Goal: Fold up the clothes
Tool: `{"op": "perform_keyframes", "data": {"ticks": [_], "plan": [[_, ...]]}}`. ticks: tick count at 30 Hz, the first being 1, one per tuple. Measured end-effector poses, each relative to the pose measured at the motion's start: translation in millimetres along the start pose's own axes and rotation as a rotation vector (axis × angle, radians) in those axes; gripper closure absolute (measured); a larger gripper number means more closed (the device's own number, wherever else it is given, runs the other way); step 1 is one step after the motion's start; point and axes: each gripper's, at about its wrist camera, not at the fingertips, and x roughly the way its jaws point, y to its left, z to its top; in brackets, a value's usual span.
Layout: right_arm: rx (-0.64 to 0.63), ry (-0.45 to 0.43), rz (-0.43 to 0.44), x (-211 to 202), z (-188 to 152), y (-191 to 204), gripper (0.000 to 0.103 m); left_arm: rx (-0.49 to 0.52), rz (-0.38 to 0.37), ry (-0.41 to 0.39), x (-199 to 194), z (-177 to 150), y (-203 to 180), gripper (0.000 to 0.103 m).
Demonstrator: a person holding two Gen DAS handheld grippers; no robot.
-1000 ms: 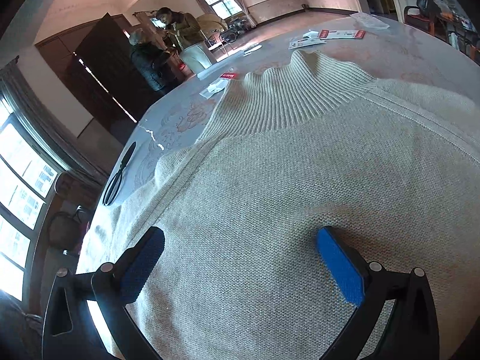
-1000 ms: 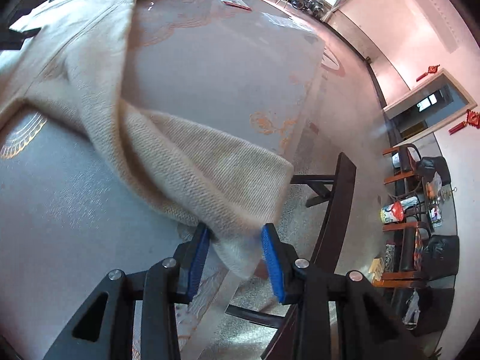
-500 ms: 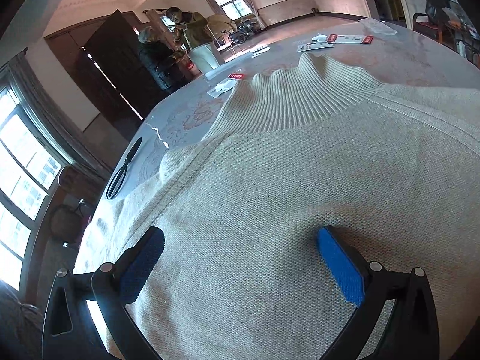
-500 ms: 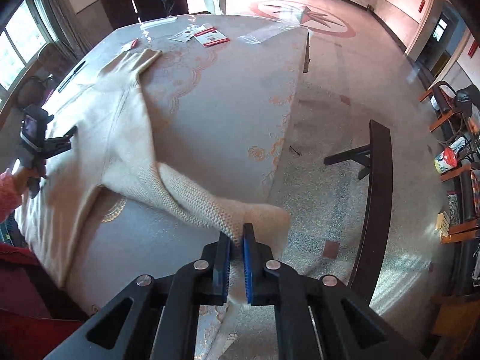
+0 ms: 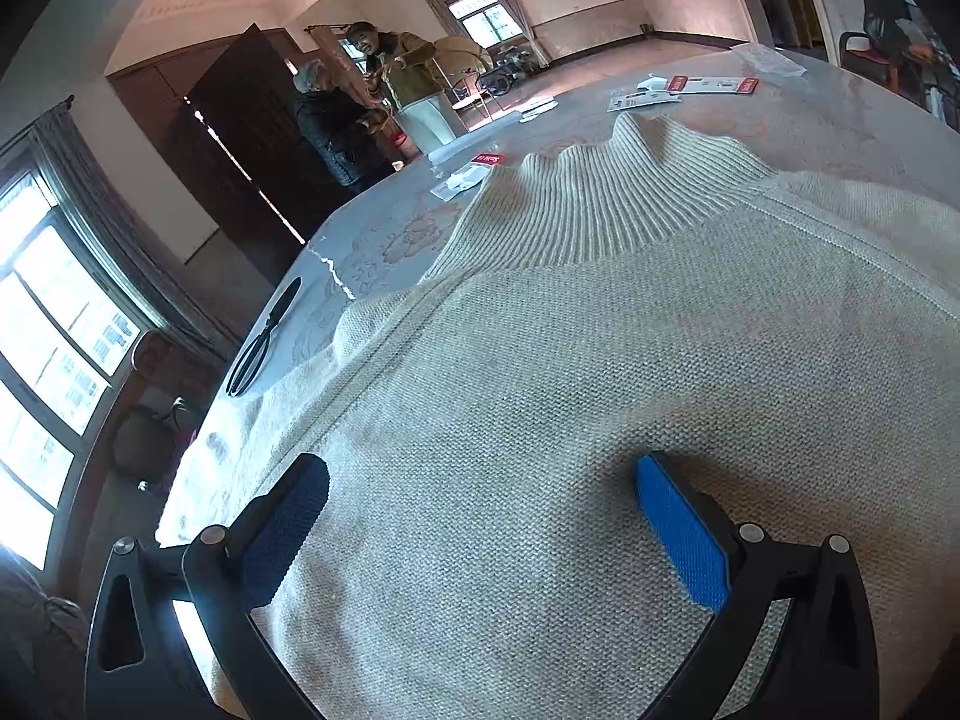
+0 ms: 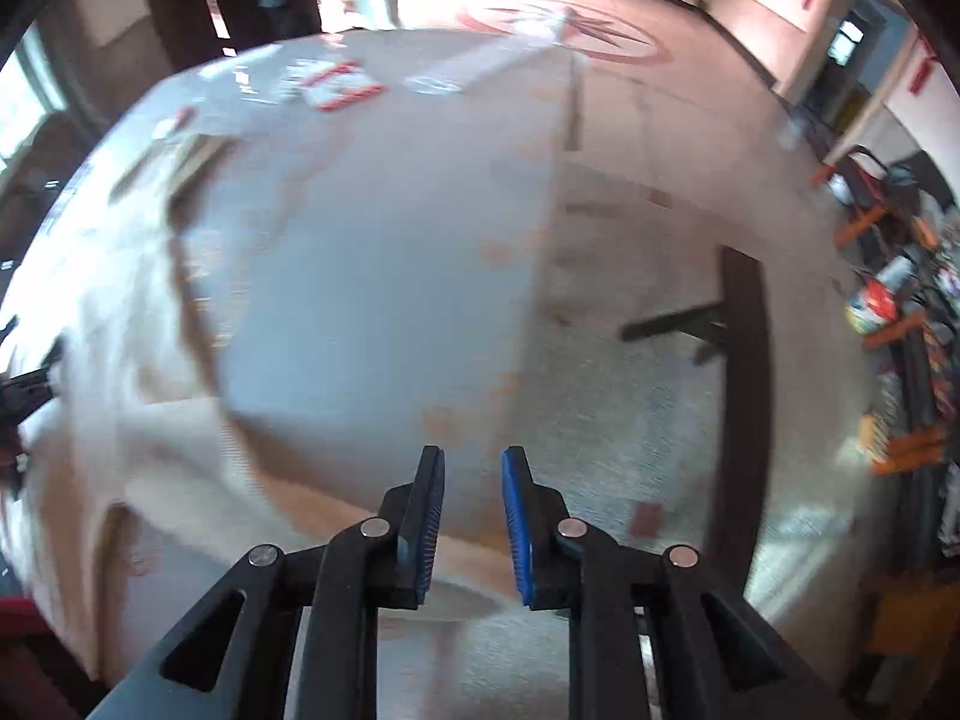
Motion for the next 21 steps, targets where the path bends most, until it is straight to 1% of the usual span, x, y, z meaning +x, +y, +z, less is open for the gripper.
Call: {"op": "perform_keyframes", "data": {"ticks": [2,5,6,7,8,9,11,12,13,15,16,18,21], "plan": [[-0.061,0.03,0.172,11,-5,41,0.083,0.005,0.009,-0.004,-1,0,-1,0.0],[-0.141,0.107,0.298,44,-5,92,0.083,0.014,0.022,-0.008,-2,0,-3,0.0],[-0.17,0.14,0.297,58,-3,104,0.083,0.014,0.022,-0.007,-2,0,-3,0.0],[-0.198,0.171,0.271,72,1,110,0.083,0.014,0.023,-0.007,-2,0,-3,0.0],[-0.234,0.18,0.206,85,8,115,0.083,0.014,0.024,-0.007,-1,1,-3,0.0],[-0.255,0.167,0.127,94,19,116,0.086,0.014,0.025,-0.007,-1,1,-3,0.0],[-0.2,0.072,0.078,102,51,103,0.085,0.016,0.035,-0.007,-1,1,-4,0.0],[-0.152,0.048,0.026,108,67,94,0.084,0.019,0.044,-0.008,-1,1,-5,0.0],[-0.098,0.046,0.006,113,79,84,0.082,0.024,0.053,-0.009,-2,1,-6,0.0],[-0.017,0.019,0.077,106,89,67,0.081,0.031,0.066,-0.011,-2,2,-8,0.0],[0.025,-0.01,0.121,94,87,56,0.081,0.032,0.068,-0.012,-2,2,-8,0.0],[0.122,-0.062,0.227,64,73,27,0.08,0.03,0.068,-0.014,-1,2,-8,0.0],[0.198,-0.043,0.248,33,25,-7,0.079,0.034,0.075,-0.016,-1,2,-9,0.0]]}}
